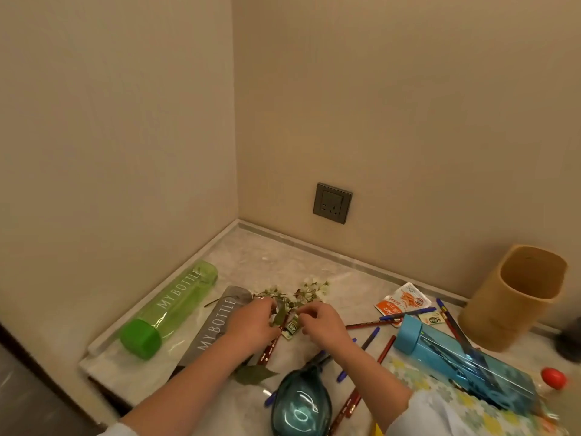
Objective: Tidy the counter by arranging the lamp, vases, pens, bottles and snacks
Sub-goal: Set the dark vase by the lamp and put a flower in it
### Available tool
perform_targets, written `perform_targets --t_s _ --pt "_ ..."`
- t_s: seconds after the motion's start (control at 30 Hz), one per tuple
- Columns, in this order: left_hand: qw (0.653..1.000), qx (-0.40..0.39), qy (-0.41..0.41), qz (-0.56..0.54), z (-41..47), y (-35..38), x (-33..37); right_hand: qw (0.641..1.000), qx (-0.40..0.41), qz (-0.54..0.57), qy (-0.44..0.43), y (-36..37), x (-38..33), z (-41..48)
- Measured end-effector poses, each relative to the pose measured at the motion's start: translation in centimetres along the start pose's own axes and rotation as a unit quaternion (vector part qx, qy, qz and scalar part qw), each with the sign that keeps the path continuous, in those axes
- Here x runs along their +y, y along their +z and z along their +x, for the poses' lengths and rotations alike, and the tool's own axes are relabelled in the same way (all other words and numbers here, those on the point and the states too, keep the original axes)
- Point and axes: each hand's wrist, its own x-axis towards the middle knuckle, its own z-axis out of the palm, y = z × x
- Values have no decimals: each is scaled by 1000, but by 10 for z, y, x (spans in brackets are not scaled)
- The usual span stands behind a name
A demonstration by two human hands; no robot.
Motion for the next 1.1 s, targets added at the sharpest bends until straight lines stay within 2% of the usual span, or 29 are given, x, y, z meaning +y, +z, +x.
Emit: perform_targets --t_s 0.1,0.2,0.43,0.67,0.8,1.1 --pt "997 -3 25 78 3 4 1 1000 -1 0 18 7 3 1" --pt "996 -1 31 79 5 8 1 999 0 19 40 13 5 1" --pt "995 -5 21 -98 10 -7 10 989 33 136 54 4 -11 -7" --pt "942 -3 65 -329 16 -54 64 959 101 264 -6 -53 -52 -28" --pt "920 -9 99 -380 16 -69 107 945 151 287 -35 -103 -68 -43" --pt "877 -51 181 -441 11 -71 230 943 197 253 -83 -224 -58 -76"
